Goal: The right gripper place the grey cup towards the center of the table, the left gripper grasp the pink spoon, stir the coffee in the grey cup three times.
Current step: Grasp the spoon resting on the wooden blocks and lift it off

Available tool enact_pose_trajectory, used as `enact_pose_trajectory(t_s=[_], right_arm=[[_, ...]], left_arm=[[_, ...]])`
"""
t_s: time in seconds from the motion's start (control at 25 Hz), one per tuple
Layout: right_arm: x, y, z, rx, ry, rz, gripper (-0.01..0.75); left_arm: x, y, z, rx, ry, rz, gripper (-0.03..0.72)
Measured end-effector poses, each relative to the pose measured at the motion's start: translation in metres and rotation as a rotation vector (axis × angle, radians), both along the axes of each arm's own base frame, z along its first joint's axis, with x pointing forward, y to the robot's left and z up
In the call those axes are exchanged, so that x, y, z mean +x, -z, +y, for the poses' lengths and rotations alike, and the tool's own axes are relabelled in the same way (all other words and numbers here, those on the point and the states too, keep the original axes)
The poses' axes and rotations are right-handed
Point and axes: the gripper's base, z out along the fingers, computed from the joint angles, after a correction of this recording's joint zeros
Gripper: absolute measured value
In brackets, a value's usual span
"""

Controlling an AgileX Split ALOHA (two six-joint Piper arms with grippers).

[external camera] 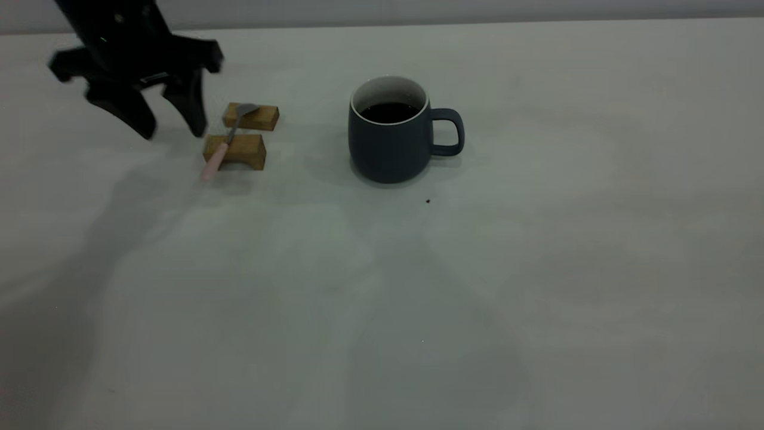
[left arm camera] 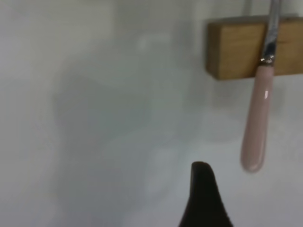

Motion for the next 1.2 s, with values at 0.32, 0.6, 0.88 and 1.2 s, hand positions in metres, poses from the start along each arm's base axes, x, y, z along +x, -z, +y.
enact_pose_trajectory(t_s=[0.32, 0.6, 0.88, 1.2], right_arm=[[0.0, 0.0, 0.0, 0.0, 0.0, 0.0, 0.452], [0.0, 0.0, 0.0, 0.0, 0.0, 0.0, 0.452], [0.0, 0.0, 0.0, 0.0, 0.0, 0.0, 0.452], [0.0, 0.0, 0.0, 0.0, 0.0, 0.0, 0.452]], left_arm=[[0.008, 0.032, -0.009, -0.012, -0.006, 0.013, 0.582], [0.016, 0.056, -0.014, -0.018, -0.016, 0.026, 0.578], [0.018, 0.063, -0.014, -0.02, -0.046, 0.035, 0.372], [0.02, 0.045, -0.019, -0.055, -0.124, 0.097, 0.127]])
